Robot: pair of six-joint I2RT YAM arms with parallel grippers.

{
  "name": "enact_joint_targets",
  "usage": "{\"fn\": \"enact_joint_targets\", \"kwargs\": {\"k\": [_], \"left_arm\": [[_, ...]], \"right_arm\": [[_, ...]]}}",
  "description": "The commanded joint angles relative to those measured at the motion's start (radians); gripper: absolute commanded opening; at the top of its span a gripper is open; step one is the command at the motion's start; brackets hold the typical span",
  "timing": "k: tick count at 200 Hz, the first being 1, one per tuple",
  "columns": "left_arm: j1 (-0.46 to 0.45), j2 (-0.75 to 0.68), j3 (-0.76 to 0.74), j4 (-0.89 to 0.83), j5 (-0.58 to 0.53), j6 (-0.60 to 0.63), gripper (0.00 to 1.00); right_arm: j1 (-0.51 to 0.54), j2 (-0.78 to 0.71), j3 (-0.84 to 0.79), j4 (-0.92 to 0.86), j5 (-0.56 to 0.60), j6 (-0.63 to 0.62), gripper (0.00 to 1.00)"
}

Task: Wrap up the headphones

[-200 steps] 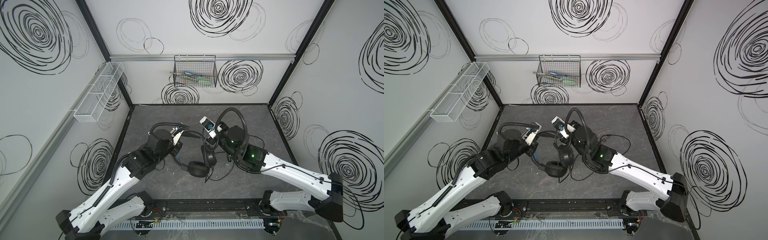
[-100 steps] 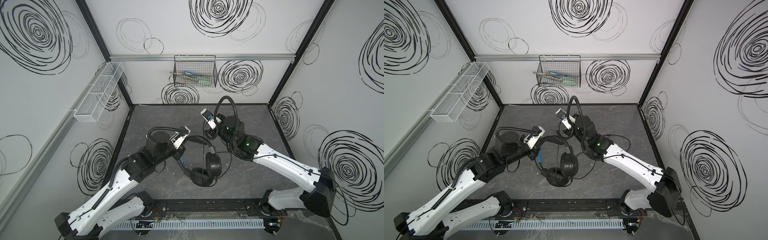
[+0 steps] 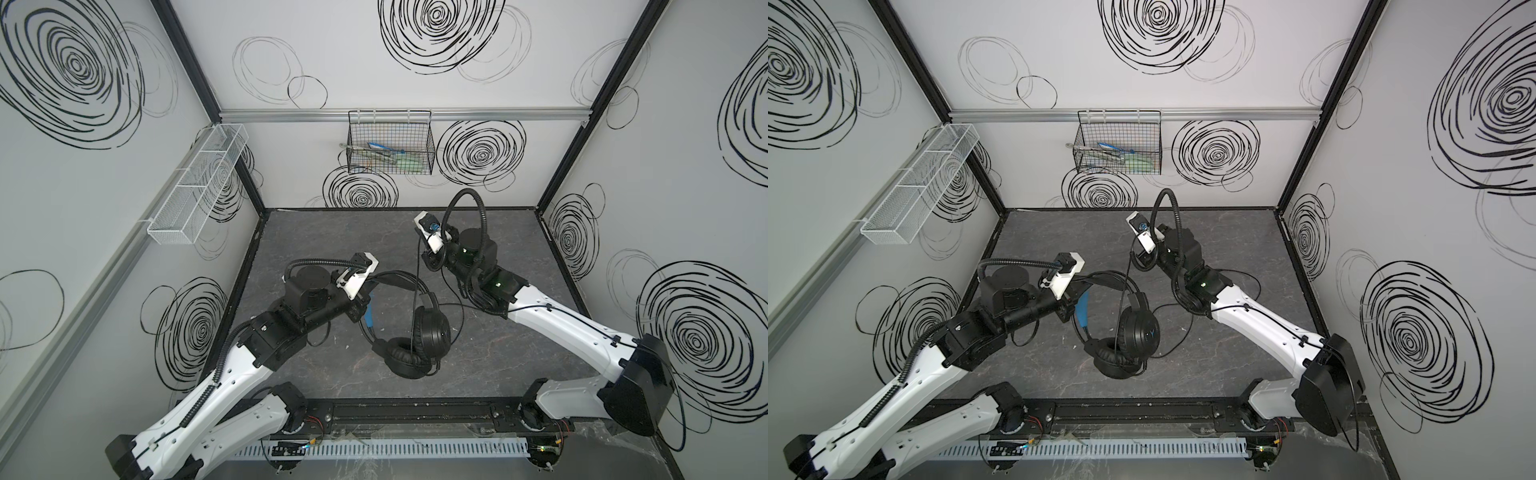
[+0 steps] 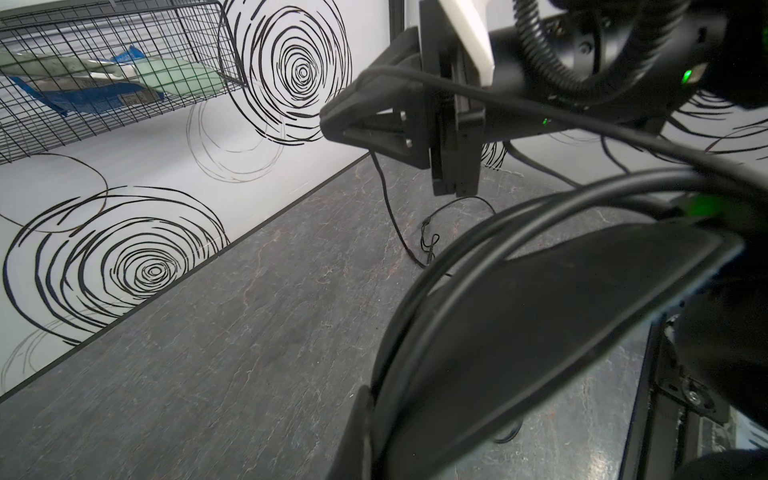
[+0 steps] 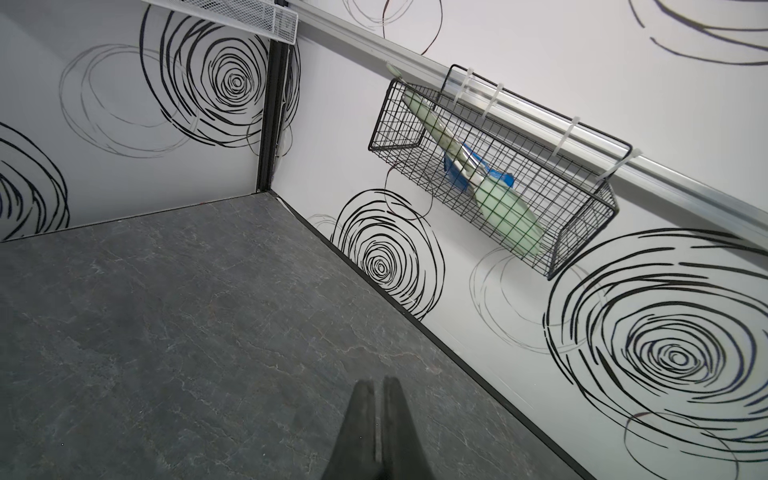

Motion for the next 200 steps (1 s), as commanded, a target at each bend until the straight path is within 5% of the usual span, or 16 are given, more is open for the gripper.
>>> {"fn": "enact_joint_targets", "kwargs": {"k": [1, 62, 200], "left_arm": [[0.006, -0.031, 0.021, 0.123, 0.061, -0.065, 0.0], [0.006, -0.042, 0.019, 0.127, 0.065, -0.086, 0.0], [0.012, -0.052, 0.01, 0.27, 0.072, -0.188, 0.0]], "right_arm": [[-0.021, -0.025, -0.025, 0.083, -0.035, 0.032, 0.06], [-0.08, -0.058, -0.083, 0.134, -0.091, 0.118, 0.0], [-0.095, -0.006, -0.159, 0.247, -0.126, 0.175, 0.03]]}}
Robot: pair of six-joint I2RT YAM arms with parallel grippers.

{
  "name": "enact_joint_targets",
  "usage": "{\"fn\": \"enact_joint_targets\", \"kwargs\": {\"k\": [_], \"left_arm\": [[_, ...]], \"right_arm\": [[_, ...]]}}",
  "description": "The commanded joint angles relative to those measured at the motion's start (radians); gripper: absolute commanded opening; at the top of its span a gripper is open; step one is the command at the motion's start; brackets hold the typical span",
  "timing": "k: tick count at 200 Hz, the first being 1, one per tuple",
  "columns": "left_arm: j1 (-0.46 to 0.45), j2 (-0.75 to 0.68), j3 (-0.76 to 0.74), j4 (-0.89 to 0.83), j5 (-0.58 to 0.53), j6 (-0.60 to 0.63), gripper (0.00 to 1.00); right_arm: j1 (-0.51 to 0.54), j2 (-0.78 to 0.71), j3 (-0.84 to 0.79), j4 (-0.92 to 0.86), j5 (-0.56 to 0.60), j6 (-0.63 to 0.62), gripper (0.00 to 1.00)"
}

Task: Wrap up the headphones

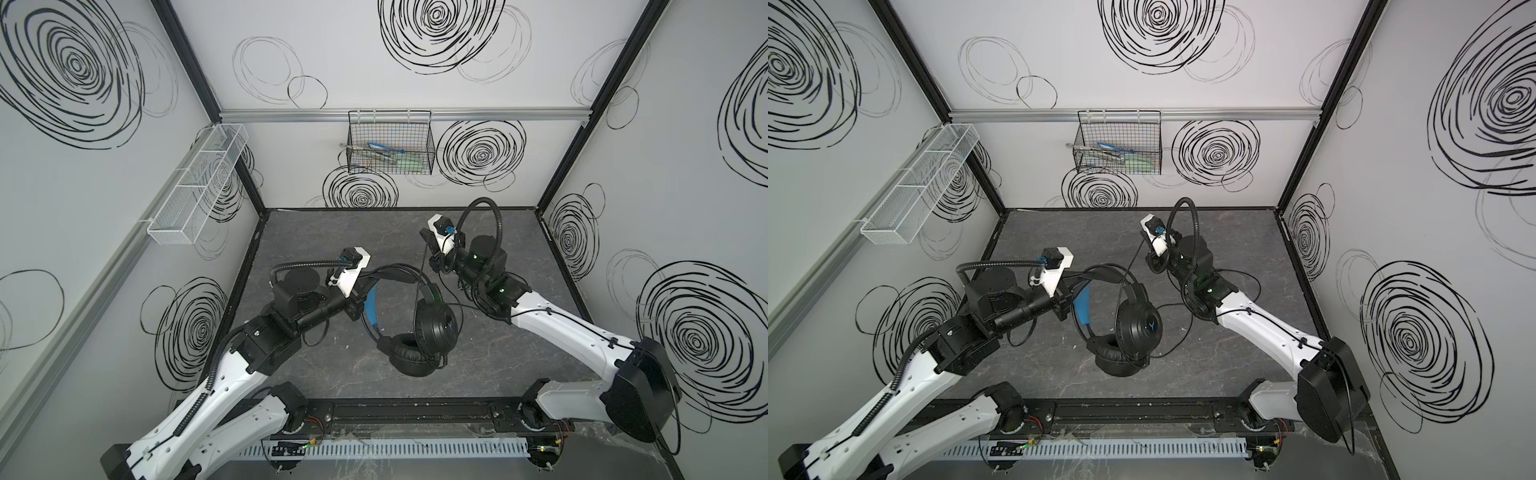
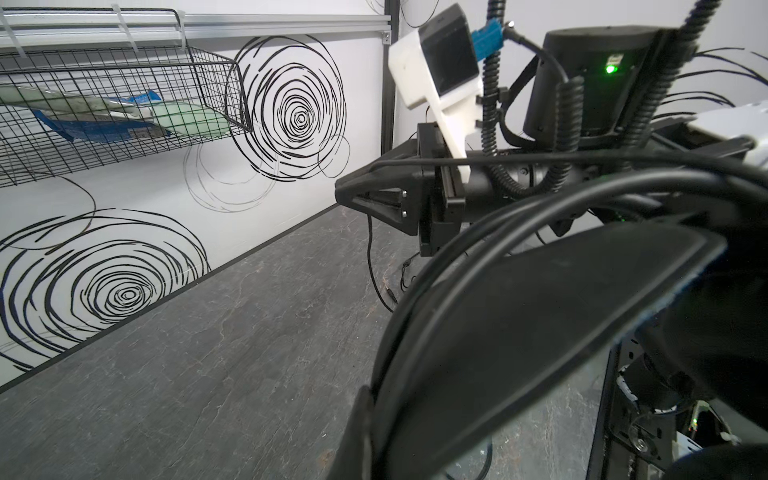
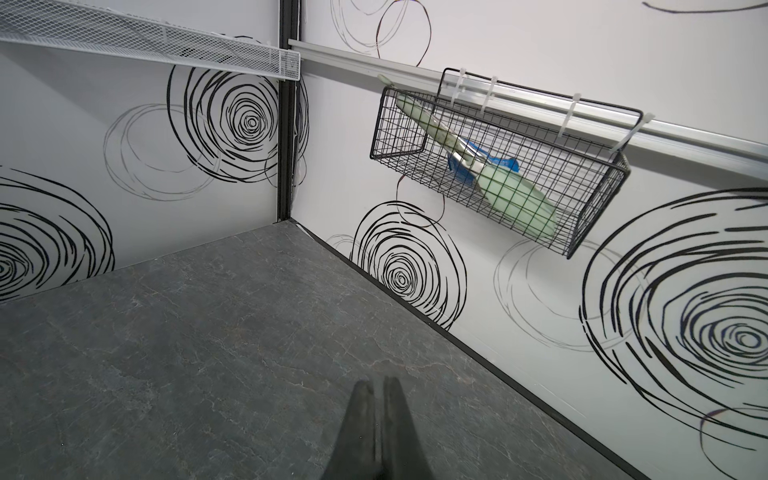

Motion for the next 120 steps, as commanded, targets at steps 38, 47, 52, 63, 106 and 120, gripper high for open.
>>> {"fn": "enact_joint_targets", "kwargs": {"k": [38, 47, 52, 63, 106, 120], "left_arm": [[0.005, -0.019, -0.015, 0.265, -0.02, -0.14, 0.0], [0.005, -0.019, -0.013, 0.272, -0.031, -0.148, 0.0], [0.005, -0.019, -0.013, 0.276, -0.035, -0.151, 0.0], [0.005, -0.019, -0.012, 0.286, -0.039, -0.161, 0.0], [0.004, -0.016, -0.003, 0.327, -0.053, -0.206, 0.0], [0.004, -0.013, -0.004, 0.335, -0.057, -0.211, 0.0]], "right_arm": [[-0.021, 0.029, -0.084, 0.152, -0.029, 0.087, 0.04], [-0.022, 0.028, -0.096, 0.171, -0.038, 0.097, 0.04], [-0.023, 0.027, -0.102, 0.178, -0.043, 0.107, 0.04], [-0.024, 0.022, -0.111, 0.192, -0.058, 0.126, 0.04], [-0.023, -0.006, -0.213, 0.379, -0.21, 0.161, 0.15], [-0.022, -0.004, -0.238, 0.436, -0.247, 0.171, 0.18]]}}
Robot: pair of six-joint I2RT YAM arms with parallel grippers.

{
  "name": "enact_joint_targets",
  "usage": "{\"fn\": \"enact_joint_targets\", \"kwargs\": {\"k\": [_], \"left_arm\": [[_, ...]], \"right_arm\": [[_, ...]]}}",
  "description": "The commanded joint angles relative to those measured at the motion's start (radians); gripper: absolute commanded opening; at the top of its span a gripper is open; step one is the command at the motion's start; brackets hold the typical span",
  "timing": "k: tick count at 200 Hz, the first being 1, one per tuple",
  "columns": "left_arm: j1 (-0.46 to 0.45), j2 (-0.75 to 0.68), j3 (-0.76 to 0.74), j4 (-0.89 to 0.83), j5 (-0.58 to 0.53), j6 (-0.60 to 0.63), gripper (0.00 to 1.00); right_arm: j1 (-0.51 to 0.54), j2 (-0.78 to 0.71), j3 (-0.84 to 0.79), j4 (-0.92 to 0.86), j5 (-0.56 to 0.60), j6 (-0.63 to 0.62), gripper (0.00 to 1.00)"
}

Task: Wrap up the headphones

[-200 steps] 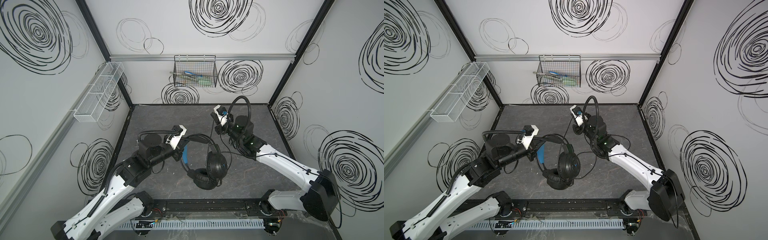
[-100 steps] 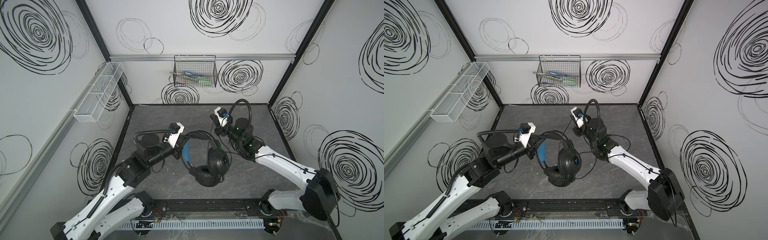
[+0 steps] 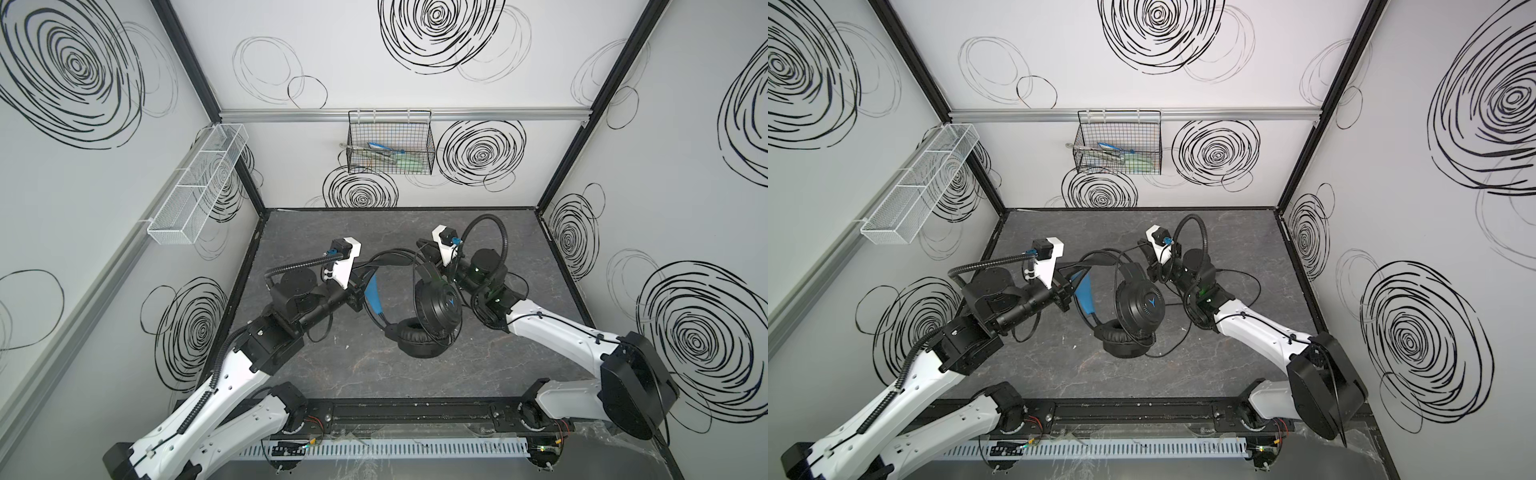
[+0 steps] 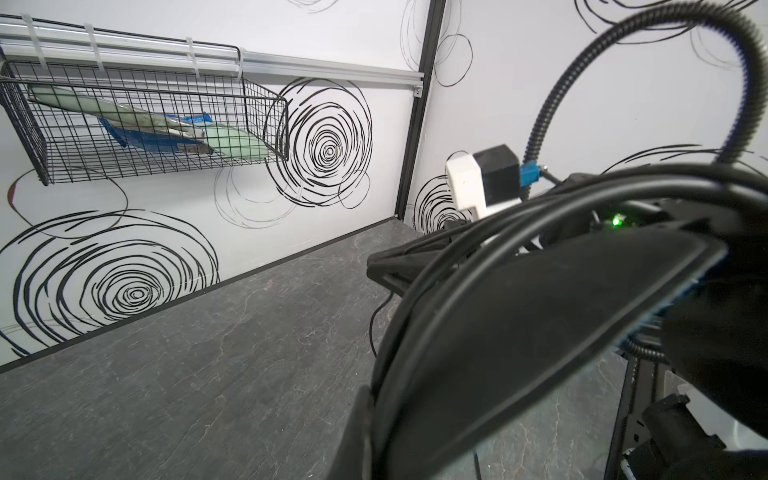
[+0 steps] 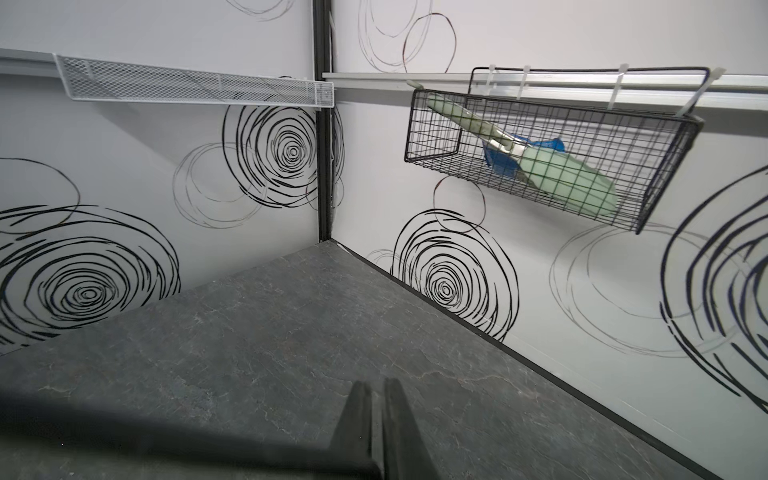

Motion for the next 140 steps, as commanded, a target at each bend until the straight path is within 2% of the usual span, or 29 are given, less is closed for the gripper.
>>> {"fn": "enact_joint_targets", "kwargs": {"k": [1, 37, 107, 140], "left_arm": [[0.0, -0.014, 0.025, 0.188, 0.008, -0.075, 0.0], [-0.001, 0.0, 0.026, 0.211, -0.004, -0.095, 0.0], [-0.001, 0.017, 0.07, 0.243, -0.054, -0.149, 0.0], [-0.001, 0.021, 0.095, 0.265, -0.077, -0.194, 0.0]], "right_arm": [[-0.009, -0.016, -0.046, 0.158, -0.095, 0.037, 0.18], [-0.009, 0.007, -0.083, 0.275, -0.179, 0.07, 0.28], [-0.01, 0.07, -0.084, 0.338, -0.208, 0.109, 0.38], [-0.01, 0.074, -0.102, 0.375, -0.211, 0.125, 0.4]]}}
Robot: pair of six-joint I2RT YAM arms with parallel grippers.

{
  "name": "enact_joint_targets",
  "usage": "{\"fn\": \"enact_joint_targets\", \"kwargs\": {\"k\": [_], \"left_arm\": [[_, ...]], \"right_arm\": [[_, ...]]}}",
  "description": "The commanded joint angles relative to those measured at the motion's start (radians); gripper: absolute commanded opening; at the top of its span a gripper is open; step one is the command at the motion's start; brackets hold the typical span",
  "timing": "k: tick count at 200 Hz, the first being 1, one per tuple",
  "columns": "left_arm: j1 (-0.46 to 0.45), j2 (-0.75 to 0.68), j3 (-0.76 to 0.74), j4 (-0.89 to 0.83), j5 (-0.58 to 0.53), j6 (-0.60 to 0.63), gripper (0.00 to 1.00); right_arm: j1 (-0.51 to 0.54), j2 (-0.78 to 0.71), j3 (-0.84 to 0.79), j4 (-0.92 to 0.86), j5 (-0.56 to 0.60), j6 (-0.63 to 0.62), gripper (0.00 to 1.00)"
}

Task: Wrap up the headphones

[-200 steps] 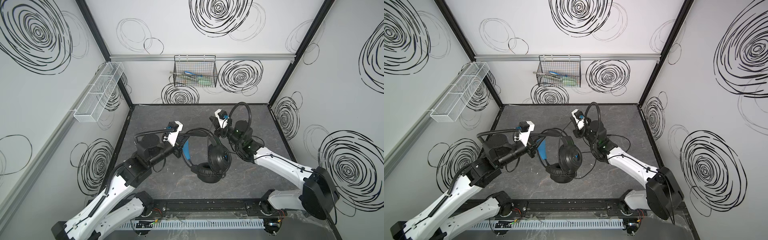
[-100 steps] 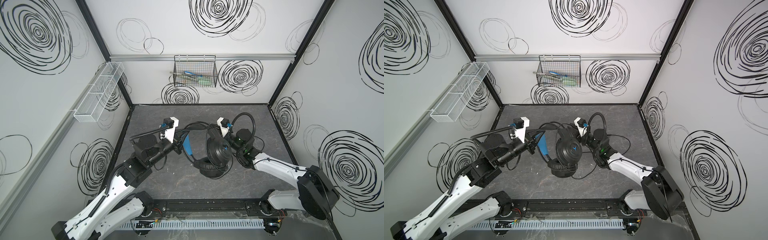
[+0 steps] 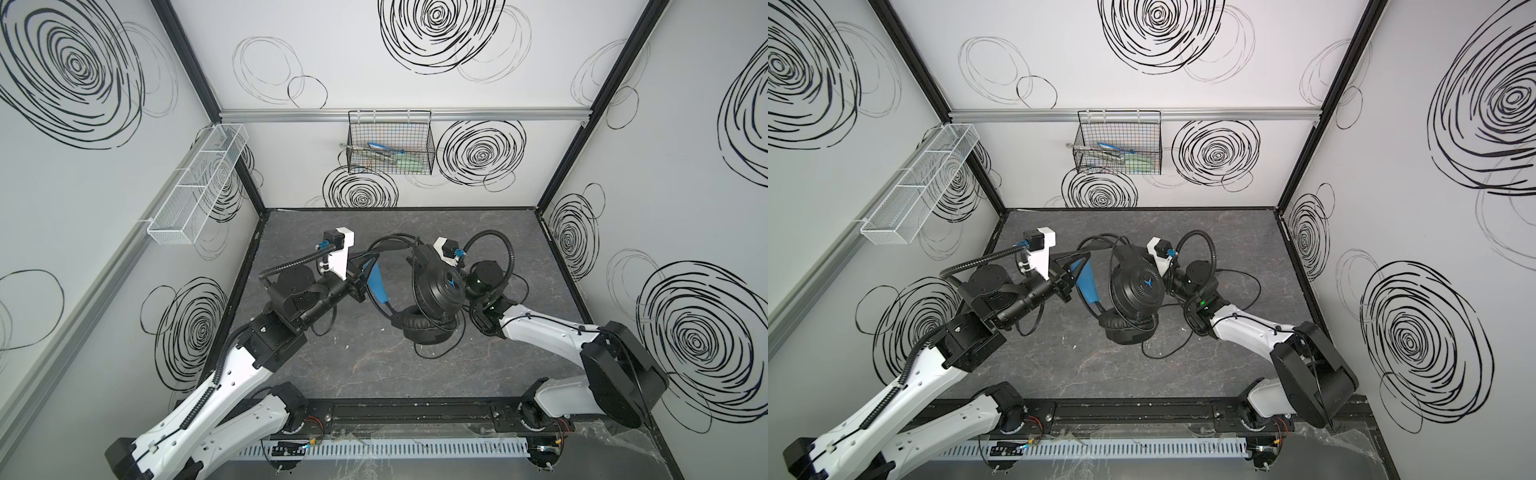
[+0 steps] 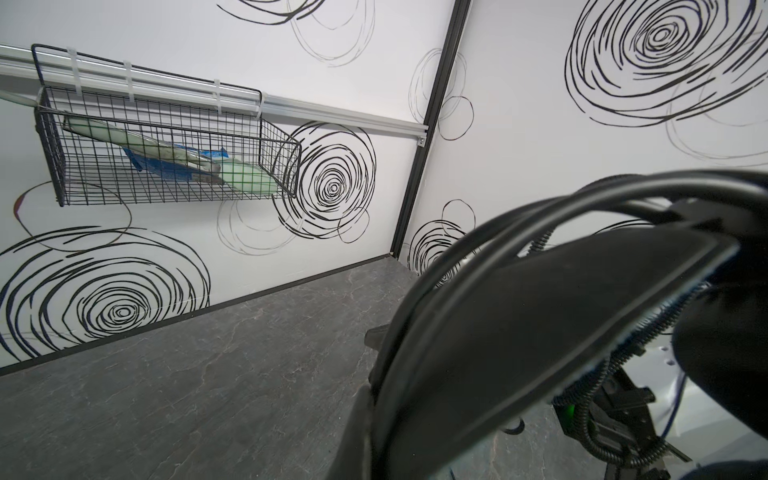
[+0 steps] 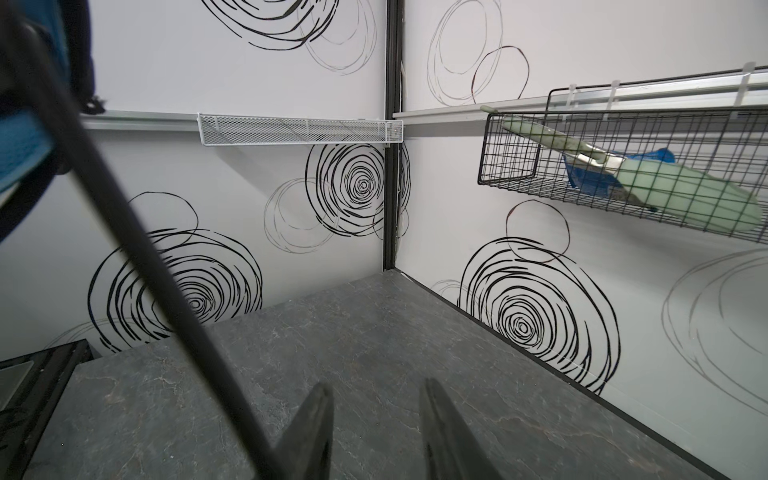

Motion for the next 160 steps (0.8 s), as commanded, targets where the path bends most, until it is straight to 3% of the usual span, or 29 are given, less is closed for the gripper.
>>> {"fn": "enact_joint_targets", "kwargs": {"k": [1, 52, 160], "left_arm": [[-0.001, -0.007, 0.072, 0.168, -0.029, -0.09, 0.0], [-0.003, 0.005, 0.108, 0.18, -0.108, -0.16, 0.0], [-0.001, 0.067, 0.174, 0.181, -0.293, -0.23, 0.0]], "right_arm": [[-0.005, 0.007, -0.017, 0.098, -0.018, 0.027, 0.4], [-0.005, 0.008, -0.031, 0.124, -0.041, 0.044, 0.51], [-0.003, 0.043, -0.106, 0.193, -0.059, 0.107, 0.45]]}}
